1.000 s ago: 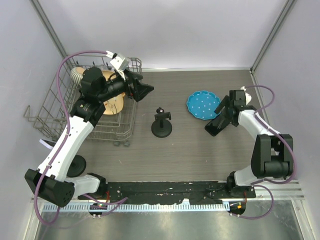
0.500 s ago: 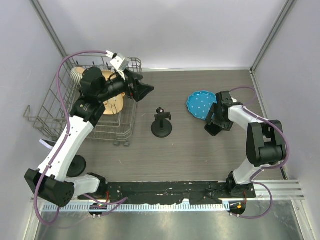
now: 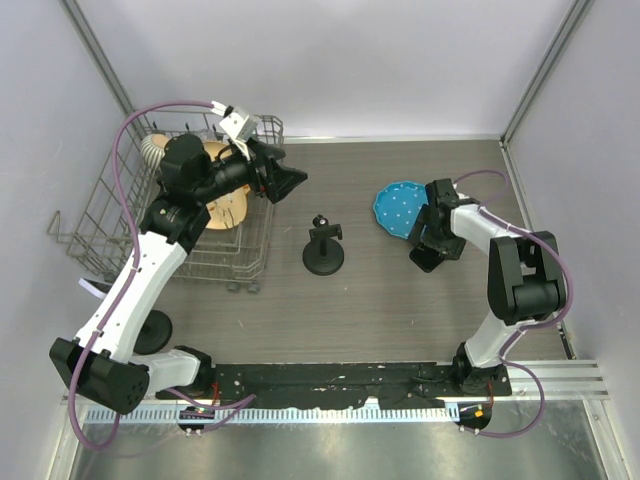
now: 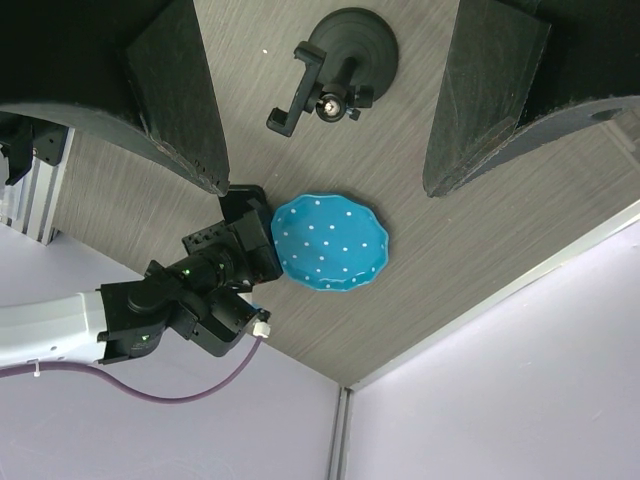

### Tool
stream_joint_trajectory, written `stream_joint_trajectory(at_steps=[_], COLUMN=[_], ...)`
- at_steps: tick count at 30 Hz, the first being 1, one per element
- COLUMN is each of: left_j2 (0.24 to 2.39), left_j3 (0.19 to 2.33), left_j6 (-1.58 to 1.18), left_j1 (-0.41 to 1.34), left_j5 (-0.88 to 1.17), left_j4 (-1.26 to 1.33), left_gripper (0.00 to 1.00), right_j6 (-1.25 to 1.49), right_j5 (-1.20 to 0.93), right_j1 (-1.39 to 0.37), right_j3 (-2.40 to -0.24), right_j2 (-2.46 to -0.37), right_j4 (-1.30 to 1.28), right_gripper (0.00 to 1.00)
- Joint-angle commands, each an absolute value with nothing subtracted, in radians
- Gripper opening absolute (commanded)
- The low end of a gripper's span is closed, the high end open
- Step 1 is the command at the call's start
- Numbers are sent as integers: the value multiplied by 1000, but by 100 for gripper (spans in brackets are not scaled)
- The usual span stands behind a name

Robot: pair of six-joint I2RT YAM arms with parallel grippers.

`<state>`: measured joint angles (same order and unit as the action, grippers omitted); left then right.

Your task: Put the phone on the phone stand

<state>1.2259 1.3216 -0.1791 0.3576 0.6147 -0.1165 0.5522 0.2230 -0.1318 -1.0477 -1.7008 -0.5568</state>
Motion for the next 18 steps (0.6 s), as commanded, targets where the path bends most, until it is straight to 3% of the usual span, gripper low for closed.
stream_joint_trajectory(at_steps=[1, 18], left_j2=[1221, 1216], left_j3=[1331, 1331], left_j6=[-184, -181], left_j1=[350, 348], left_j5=[637, 638], left_j4=[-80, -84], left_gripper=[83, 83], right_j6=[610, 853], right_j5=[219, 304], right_j1=[-137, -133], right_j3=[-1062, -1114], right_j2=[-1735, -1784], right_j4=[-512, -667], right_gripper=[91, 91])
